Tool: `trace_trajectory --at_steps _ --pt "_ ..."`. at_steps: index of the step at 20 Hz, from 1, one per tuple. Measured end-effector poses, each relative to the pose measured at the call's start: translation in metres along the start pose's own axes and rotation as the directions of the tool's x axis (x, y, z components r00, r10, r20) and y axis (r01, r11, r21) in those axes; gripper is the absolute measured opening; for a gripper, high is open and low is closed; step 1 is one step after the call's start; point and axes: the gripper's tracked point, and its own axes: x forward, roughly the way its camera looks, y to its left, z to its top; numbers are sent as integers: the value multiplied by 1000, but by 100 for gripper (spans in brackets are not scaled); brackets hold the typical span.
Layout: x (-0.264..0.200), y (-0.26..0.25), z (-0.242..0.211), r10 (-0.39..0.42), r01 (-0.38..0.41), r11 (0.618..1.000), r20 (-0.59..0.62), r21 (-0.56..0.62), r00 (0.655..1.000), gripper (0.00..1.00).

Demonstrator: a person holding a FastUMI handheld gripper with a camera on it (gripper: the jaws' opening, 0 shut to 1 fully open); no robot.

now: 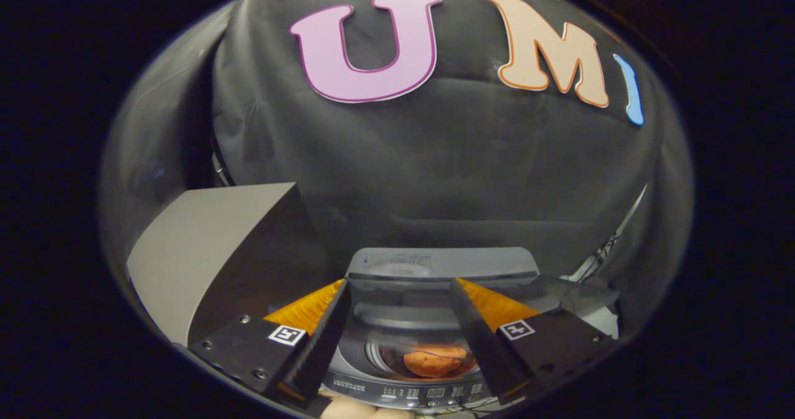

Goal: Put the clothes into the washing machine and then close the washing machine lid.

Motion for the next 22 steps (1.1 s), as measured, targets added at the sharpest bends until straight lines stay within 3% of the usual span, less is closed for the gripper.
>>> trace_trajectory --at_steps 15,22 --pt "0 1 -2 14 -15 1000 63 11 998 97" --pt "-4 3 13 54 -65 997 198 50 979 98"
